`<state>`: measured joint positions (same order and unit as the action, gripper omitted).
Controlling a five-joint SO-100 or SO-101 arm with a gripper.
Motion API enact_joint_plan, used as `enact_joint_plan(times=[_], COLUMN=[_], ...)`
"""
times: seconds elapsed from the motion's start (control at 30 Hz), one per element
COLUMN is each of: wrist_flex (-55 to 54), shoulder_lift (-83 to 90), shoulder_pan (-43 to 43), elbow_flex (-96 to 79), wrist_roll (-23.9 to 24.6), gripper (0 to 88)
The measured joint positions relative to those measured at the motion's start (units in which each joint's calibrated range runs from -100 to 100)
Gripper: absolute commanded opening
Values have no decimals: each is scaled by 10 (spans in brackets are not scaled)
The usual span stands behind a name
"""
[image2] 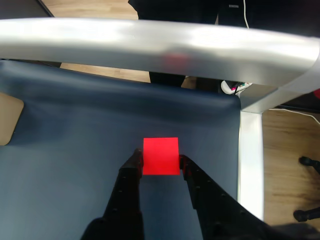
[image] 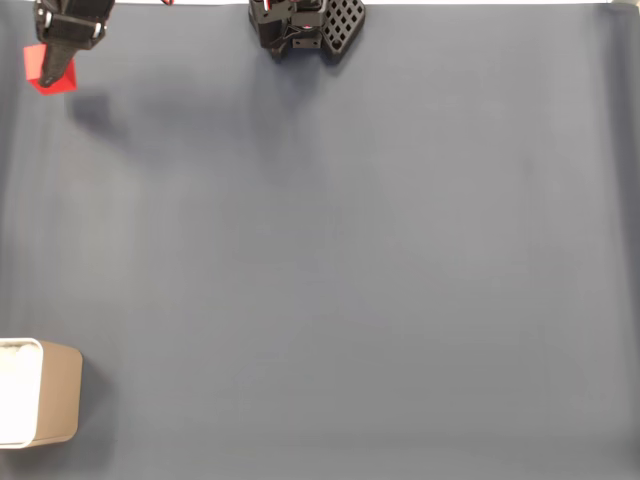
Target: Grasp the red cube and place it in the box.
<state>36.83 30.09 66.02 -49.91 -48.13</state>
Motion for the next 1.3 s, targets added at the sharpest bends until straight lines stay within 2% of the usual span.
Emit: enact_joint_plan(times=[0.33,0.73,1.3], wrist_flex=[110,192,208], shoulder_lift=[16,14,-63], shoulder_pan=[-22,-103,-238], elbow_flex=[121,273,420], wrist_roll=[3,3,-1], gripper=[0,0,0])
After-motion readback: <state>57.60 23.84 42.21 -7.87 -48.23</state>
